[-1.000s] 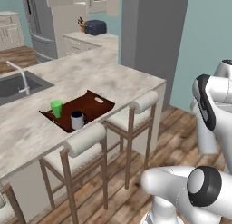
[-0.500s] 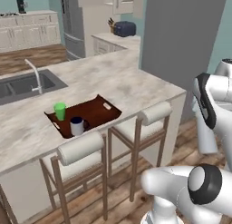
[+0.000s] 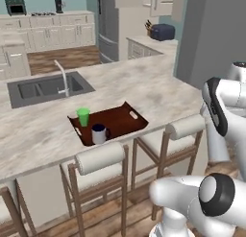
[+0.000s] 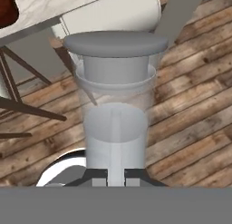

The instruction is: There is a tray on the dining counter. Grab the cup, mug, and pitcher and place them on the tray. The pitcher may be placed next to the tray if it cannot fit the tray.

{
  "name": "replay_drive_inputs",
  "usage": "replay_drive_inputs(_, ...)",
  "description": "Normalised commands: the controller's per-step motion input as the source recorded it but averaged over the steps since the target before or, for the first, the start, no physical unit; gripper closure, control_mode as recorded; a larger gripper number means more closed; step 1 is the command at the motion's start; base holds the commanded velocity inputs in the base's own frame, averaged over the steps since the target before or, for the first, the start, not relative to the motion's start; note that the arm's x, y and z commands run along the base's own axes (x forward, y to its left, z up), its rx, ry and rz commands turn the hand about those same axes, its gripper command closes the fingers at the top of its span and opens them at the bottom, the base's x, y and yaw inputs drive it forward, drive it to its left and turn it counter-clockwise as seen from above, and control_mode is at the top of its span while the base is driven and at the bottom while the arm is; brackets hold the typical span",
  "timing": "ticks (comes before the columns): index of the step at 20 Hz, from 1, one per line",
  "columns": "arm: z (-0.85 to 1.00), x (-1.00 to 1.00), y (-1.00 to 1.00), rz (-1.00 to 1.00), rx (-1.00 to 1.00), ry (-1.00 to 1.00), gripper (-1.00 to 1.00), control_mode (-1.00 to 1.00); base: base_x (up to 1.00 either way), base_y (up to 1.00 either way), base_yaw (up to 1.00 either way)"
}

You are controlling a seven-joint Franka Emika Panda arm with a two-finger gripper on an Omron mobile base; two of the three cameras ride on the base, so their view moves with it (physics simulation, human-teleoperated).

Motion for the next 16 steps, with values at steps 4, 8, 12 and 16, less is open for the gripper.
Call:
replay_drive_inputs(4, 0.00, 0.00, 0.00, 0.00, 0.00, 0.00, 1.00, 1.00, 0.44, 0.00, 0.30)
replay_drive_inputs(8, 0.00, 0.00, 0.00, 0.00, 0.00, 0.00, 1.00, 1.00, 0.27, 0.00, 0.33)
replay_drive_inputs(12, 0.00, 0.00, 0.00, 0.00, 0.00, 0.00, 1.00, 1.00, 0.12, 0.00, 0.32)
replay_drive_inputs(16, 0.00, 0.00, 0.00, 0.00, 0.00, 0.00, 1.00, 1.00, 0.11, 0.00, 0.29)
